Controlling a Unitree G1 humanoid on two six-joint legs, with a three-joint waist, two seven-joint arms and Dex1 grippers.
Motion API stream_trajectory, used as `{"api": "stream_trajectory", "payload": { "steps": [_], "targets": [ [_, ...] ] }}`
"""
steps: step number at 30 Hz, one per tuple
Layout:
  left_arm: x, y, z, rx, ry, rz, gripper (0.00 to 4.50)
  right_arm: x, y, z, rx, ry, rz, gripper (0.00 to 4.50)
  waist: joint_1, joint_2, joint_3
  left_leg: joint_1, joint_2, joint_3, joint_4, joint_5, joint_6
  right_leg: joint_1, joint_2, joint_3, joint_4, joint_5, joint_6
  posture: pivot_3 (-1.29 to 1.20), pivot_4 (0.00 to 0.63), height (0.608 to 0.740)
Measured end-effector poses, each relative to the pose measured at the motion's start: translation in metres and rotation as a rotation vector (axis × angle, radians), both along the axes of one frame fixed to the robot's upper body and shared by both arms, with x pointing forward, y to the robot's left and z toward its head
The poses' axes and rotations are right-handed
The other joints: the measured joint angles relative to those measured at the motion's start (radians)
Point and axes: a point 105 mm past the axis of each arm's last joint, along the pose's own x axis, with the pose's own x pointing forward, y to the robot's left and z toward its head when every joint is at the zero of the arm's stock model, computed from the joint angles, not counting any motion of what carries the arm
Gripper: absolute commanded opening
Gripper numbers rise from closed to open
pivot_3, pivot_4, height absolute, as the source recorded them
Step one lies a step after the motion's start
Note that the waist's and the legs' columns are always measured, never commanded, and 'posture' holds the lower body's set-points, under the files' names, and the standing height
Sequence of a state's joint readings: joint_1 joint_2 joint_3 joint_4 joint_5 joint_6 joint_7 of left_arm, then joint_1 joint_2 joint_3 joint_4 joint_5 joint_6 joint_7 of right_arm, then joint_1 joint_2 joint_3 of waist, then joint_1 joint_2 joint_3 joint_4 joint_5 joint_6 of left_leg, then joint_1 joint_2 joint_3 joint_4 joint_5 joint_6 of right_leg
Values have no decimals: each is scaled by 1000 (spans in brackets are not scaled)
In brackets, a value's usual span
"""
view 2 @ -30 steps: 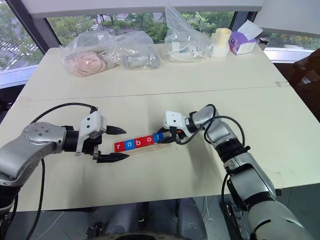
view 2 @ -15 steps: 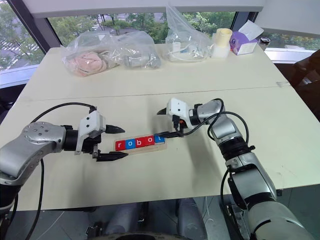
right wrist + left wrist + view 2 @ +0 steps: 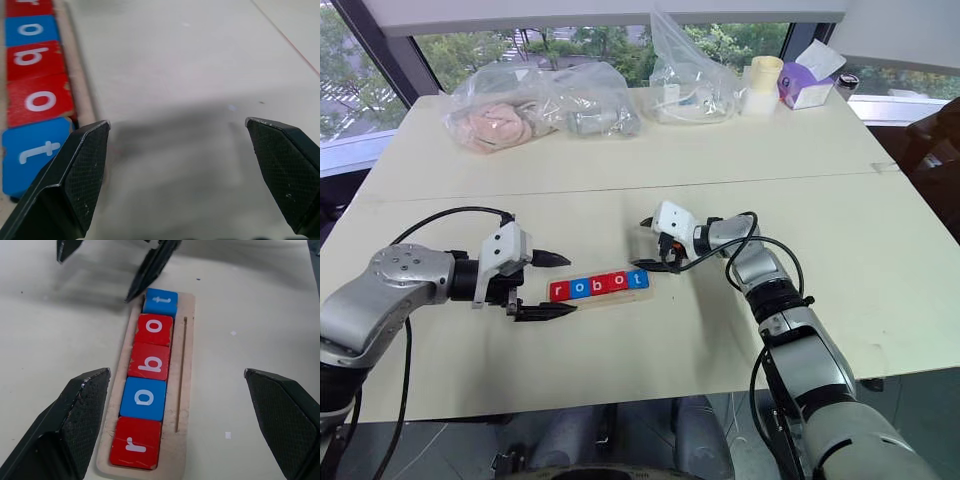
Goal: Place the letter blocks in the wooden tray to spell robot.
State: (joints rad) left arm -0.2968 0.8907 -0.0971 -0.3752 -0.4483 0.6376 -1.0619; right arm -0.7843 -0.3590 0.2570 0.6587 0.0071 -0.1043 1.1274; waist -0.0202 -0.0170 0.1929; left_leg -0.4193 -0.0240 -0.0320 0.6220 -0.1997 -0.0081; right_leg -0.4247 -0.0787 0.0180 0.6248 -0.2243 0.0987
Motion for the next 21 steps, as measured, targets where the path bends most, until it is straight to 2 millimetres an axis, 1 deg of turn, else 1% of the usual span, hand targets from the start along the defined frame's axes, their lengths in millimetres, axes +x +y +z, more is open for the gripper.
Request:
{"api": "stream_trajectory", "payload": {
  "steps": [2, 6, 10, 13, 15, 17, 18, 20, 21],
  "targets": [
    [-2, 1, -4, 1, 11, 4, 4500, -2, 1, 1, 3, 5, 19, 4459, 0, 0, 0, 0, 0, 0, 0, 0, 0, 0, 0, 0, 0, 0, 0, 0, 150, 740],
    [-2, 1, -4, -1, 5, 2, 4500, -3, 3, 3, 6, -6, 27, 4459, 1, 0, 0, 0, 0, 0, 0, 0, 0, 0, 0, 0, 1, 0, 0, 0, 150, 740],
    [0, -1, -5, -40, 4, 22, 4500, 5, 0, 10, 24, -78, -33, 4459, 3, 0, 0, 0, 0, 0, 0, 0, 0, 0, 0, 0, 1, 0, 0, 0, 150, 740],
    [2, -1, 1, -84, 1, 37, 4500, 15, -10, 21, 52, -138, -113, 4459, 2, 0, 0, 0, 0, 0, 0, 0, 0, 0, 0, 0, 1, 0, 0, 0, 150, 740],
    [1, 5, 4, -83, 2, 59, 4500, 19, -19, 31, 67, -177, -165, 4459, 2, 0, 0, 0, 0, 0, 0, 0, 0, -1, 0, 0, 1, 0, 0, 0, 150, 740],
    [-4, 15, 2, -68, 17, 84, 4500, 14, -34, 40, 81, -205, -210, 4459, 3, 0, 0, 0, 0, 0, -1, 0, 0, -1, -1, 1, 1, 0, 0, 0, 150, 740],
    [-7, 20, 1, -62, 33, 99, 4500, 8, -44, 39, 82, -192, -236, 4459, 6, 0, 0, 0, 0, 0, -1, 0, 0, -1, -1, 1, 2, 0, 0, 0, 150, 740],
    [-14, 30, -2, -58, 57, 131, 4500, -10, -55, 32, 99, -134, -268, 4459, 8, 0, 0, 0, 0, -1, -1, 0, 0, -2, -1, 1, 2, 0, -1, 0, 150, 740],
    [-20, 38, -2, -60, 73, 160, 4500, -31, -64, 24, 111, -60, -289, 4459, 10, 0, 0, -1, 0, -1, -2, 0, 0, -3, -2, 1, 2, -1, -1, 0, 150, 740]
  ]
}}
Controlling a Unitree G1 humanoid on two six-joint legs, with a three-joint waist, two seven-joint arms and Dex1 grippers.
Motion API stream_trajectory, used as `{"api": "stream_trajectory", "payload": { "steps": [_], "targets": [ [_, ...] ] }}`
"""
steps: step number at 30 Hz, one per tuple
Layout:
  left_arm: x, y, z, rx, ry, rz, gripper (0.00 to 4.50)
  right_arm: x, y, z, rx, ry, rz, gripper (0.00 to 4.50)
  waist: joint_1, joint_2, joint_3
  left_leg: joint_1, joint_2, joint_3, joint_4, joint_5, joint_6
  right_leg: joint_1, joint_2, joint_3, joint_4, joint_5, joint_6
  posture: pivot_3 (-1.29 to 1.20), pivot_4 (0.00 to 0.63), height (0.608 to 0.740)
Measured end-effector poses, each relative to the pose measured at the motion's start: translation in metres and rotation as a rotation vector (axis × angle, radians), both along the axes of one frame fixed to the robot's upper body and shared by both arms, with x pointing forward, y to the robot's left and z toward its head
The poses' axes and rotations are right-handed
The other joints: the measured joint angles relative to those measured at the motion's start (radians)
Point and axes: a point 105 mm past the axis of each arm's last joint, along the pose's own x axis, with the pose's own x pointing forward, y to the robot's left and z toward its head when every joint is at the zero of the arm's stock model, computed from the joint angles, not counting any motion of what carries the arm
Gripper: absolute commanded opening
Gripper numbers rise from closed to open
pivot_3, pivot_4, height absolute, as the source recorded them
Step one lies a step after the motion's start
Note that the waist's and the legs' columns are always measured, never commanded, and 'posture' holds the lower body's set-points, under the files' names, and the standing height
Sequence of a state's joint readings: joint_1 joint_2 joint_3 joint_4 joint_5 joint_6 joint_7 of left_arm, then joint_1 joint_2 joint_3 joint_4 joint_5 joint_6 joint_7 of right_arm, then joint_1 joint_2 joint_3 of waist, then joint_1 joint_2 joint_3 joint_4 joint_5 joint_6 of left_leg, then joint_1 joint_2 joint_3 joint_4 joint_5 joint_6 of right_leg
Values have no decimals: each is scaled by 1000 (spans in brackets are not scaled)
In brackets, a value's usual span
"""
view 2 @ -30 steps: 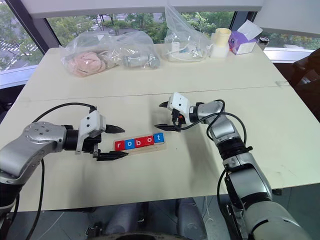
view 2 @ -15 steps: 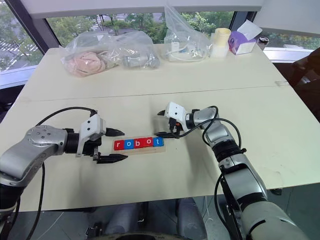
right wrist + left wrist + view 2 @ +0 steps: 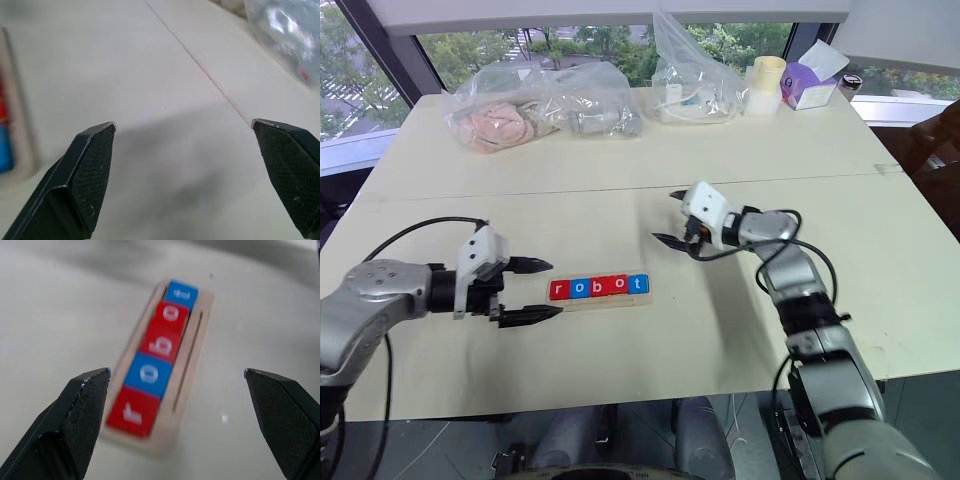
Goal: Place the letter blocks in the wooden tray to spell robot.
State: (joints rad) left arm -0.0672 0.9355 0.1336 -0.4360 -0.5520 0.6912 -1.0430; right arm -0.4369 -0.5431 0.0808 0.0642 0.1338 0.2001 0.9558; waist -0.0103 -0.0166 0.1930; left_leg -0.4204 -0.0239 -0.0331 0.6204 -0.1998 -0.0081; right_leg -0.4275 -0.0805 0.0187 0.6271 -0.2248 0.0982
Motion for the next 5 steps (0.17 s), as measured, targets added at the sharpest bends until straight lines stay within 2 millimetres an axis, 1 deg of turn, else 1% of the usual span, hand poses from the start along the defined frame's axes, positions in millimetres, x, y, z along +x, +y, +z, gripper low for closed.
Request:
{"api": "stream_trajectory", "payload": {
  "steps": [1, 2, 3, 5],
  "targets": [
    [-3, 6, -1, 3, 16, 22, 4500, -13, -5, -6, 9, 56, -6, 4459, 0, 0, 0, 1, 0, -1, 0, 0, 0, 0, -1, 0, 0, 0, 0, 0, 150, 740],
    [-7, 15, 0, -9, 30, 66, 4500, -37, -11, -15, 25, 151, -24, 4459, -1, 0, 0, 1, 0, -2, 0, 0, 0, 0, -1, 1, 0, 0, 0, 0, 150, 740],
    [-8, 19, 0, -12, 36, 83, 4500, -45, -12, -18, 32, 189, -25, 4459, -1, 0, 0, 2, 1, -1, 1, 0, 0, 2, -1, 1, 0, 0, 0, 0, 150, 740],
    [-8, 21, 9, -54, 18, 115, 4500, -66, -12, -12, 71, 252, -56, 4459, -4, 0, 0, 3, 4, 0, 1, -1, -1, 4, -2, 1, -2, -1, 0, 0, 150, 740]
  ]
}}
